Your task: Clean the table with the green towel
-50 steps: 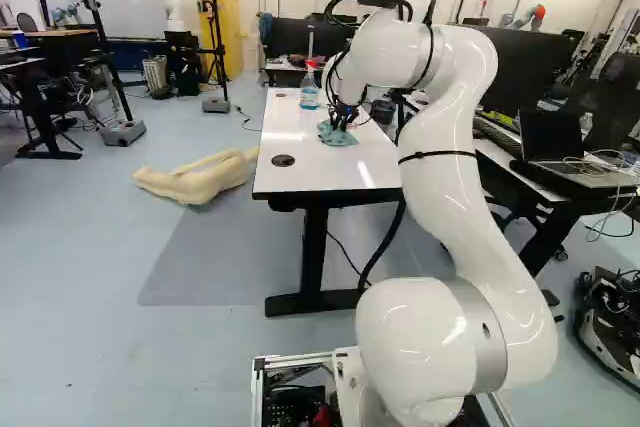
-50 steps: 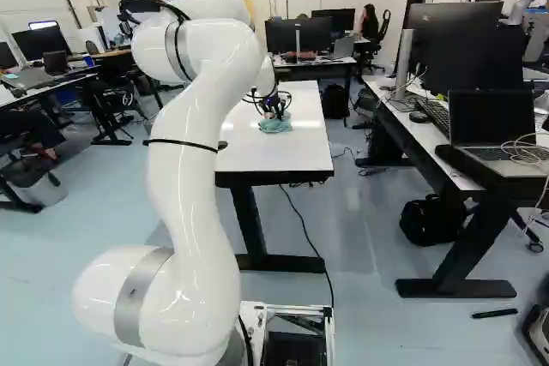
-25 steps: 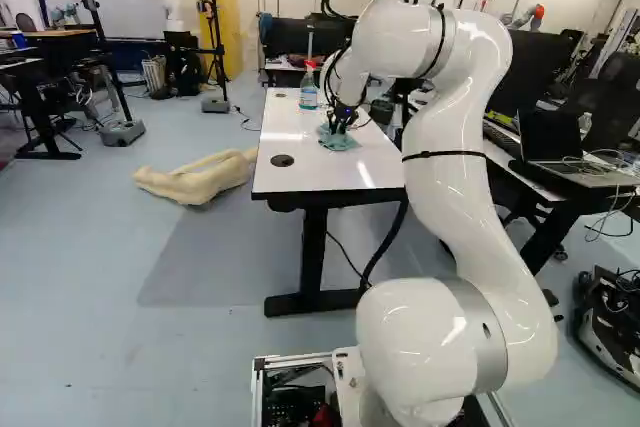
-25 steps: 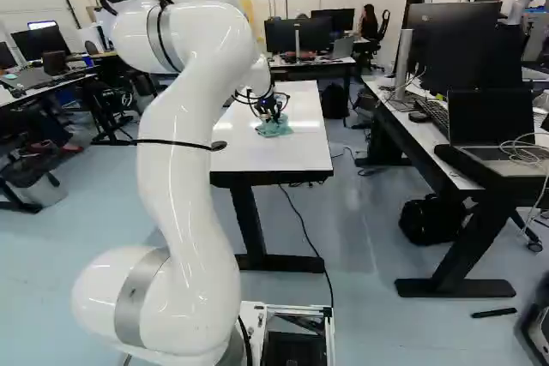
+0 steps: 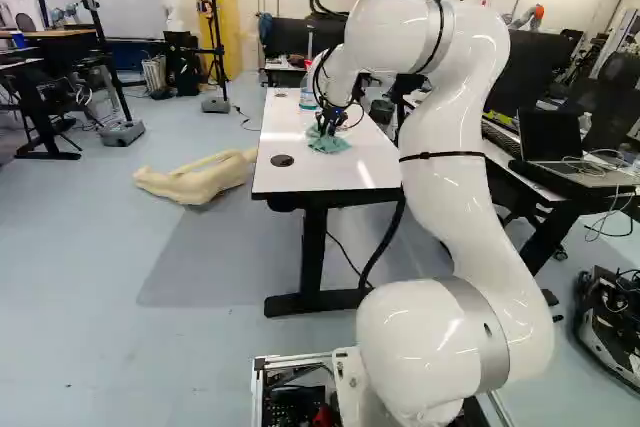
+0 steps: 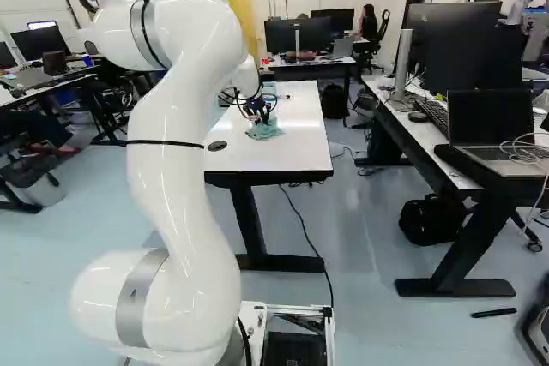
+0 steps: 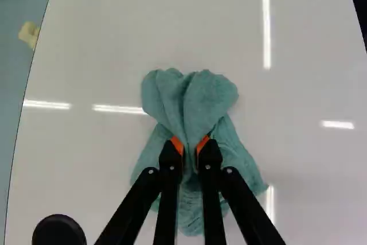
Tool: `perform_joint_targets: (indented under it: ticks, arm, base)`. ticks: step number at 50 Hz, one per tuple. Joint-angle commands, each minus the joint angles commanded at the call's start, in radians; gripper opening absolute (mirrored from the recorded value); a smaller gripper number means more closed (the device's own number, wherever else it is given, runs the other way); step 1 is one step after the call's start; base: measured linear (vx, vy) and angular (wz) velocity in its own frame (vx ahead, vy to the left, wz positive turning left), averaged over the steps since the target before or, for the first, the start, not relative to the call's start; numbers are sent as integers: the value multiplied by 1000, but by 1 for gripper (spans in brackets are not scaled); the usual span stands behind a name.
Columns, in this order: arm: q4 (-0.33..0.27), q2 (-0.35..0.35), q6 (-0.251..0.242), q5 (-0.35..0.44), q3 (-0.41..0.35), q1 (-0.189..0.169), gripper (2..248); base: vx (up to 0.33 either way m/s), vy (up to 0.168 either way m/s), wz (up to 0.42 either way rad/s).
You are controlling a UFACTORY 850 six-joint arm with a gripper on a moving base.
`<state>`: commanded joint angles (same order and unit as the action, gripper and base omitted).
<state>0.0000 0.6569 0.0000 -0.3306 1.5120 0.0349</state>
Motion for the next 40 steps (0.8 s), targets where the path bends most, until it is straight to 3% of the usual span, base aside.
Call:
perform_joint_targets:
  ticks: [27, 40]
  arm:
    - [0, -29, 0, 0, -40, 72, 44]
    - [0, -33, 0, 0, -44, 77, 44]
  base:
    - [0, 0, 0]
    - [0, 0, 0]
